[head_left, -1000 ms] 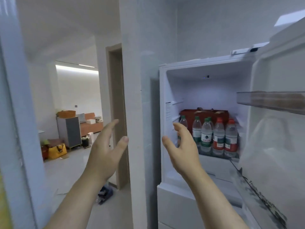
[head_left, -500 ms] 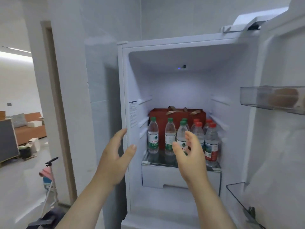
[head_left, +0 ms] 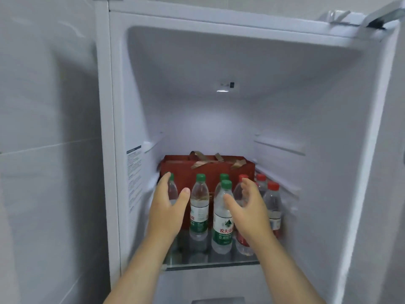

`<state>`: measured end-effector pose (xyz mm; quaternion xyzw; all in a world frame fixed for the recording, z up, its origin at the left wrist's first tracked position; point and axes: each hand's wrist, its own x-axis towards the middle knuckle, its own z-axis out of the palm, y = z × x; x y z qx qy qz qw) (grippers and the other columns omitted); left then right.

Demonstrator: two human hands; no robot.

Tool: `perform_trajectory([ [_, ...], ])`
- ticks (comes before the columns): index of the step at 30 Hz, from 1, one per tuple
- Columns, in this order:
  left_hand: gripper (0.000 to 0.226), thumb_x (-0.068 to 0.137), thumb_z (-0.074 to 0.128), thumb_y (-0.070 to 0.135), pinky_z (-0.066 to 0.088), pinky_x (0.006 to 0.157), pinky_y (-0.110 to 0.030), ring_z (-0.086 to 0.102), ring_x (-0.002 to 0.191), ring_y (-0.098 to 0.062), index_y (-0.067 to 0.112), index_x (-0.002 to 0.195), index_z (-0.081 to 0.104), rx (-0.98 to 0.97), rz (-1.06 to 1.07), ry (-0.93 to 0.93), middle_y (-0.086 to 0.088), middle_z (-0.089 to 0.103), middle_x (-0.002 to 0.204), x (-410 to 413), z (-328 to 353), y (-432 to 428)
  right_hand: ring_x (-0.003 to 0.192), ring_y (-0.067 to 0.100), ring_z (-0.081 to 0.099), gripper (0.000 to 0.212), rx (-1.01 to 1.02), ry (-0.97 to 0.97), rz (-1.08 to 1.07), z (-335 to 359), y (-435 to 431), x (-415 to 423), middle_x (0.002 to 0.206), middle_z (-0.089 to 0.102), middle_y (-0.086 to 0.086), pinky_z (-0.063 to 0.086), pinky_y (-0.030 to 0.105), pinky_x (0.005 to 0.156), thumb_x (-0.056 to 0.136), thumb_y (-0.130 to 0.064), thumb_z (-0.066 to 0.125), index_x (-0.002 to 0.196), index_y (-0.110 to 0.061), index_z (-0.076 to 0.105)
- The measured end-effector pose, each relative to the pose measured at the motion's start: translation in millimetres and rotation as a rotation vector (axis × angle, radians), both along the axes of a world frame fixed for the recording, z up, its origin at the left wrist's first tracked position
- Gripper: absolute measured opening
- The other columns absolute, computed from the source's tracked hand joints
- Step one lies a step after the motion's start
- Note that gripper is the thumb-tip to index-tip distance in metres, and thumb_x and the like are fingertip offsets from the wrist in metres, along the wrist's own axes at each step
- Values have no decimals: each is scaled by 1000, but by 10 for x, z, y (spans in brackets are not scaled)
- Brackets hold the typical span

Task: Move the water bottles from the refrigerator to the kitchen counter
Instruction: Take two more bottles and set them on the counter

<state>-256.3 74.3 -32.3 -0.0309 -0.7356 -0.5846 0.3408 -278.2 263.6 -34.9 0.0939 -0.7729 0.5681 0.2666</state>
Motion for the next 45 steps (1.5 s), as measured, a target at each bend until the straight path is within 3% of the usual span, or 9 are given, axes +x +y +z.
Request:
perform_trajectory([
  [8, 68, 81, 68, 34, 48, 101, -48, 53, 125, -21, 27, 142, 38, 50, 197, -95, 0, 54, 138, -990, -189, 75, 134, 12, 39, 79, 67, -128, -39, -66, -185, -760, 150, 39, -9, 34, 30, 101, 82, -44, 69, 149, -30, 28],
  [12, 64, 73, 74, 28, 54, 90, -49, 59, 111, -23, 29, 129, 42, 3, 372, -74, 3, 59, 122, -1226, -248, 49, 112, 2, 39, 75, 52, -166, -16, -128, -238, -932, 124, 42, -19, 34, 24, 89, 83, -40, 69, 146, -32, 30],
  [17, 83, 73, 80, 16, 45, 103, -55, 48, 129, -37, 14, 144, 36, -45, 475, -172, -14, 51, 140, -1400, -314, 2, 85, -7, 52, 44, 55, -172, -26, -224, -241, -982, 98, 55, -25, 35, 9, 64, 82, -30, 72, 114, -41, 44],
  [20, 62, 73, 76, 12, 43, 98, -55, 44, 122, -43, 9, 130, 51, -144, 531, -187, -19, 50, 131, -1356, -323, 48, 97, 3, 56, 40, 50, -130, -35, -324, -259, -925, 105, 59, -19, 43, 19, 76, 83, -30, 70, 117, -36, 49],
  [26, 29, 72, 72, 18, 48, 69, -36, 57, 86, -26, 22, 95, 55, -200, 415, -81, 4, 54, 93, -1162, -390, 83, 103, 7, 57, 36, 85, -43, -60, -381, -321, -797, 107, 59, -15, 51, 37, 89, 78, -42, 70, 108, -40, 50],
  [30, 28, 81, 74, 30, 53, 76, -41, 58, 90, -24, 21, 103, 58, -220, 375, -37, 0, 63, 98, -1081, -430, 47, 121, 11, 53, 52, 118, -65, -18, -381, -334, -751, 129, 59, -11, 47, 41, 100, 85, -51, 61, 132, -34, 47],
  [38, 28, 84, 71, 32, 50, 77, -37, 62, 90, -19, 31, 105, 53, -40, 233, -12, 8, 63, 98, -831, -231, -28, 104, -10, 58, 24, 23, 23, 22, -276, -321, -409, 110, 63, -30, 50, 24, 88, 90, -43, 59, 112, -49, 54],
  [42, 24, 84, 70, 31, 49, 78, -36, 62, 89, -15, 34, 100, 52, -23, 69, 94, 11, 64, 97, -609, -20, 27, 102, -13, 58, 22, 8, 105, 24, -3, -196, -25, 108, 64, -33, 46, 5, 74, 87, -44, 59, 109, -49, 58],
  [45, 22, 78, 65, 45, 46, 67, -30, 61, 81, -6, 31, 93, 56, -93, -25, 187, 13, 65, 87, -395, 137, 100, 101, -6, 62, 24, 34, 110, 7, 212, -3, 327, 106, 68, -27, 52, 17, 81, 84, -44, 63, 108, -43, 63],
])
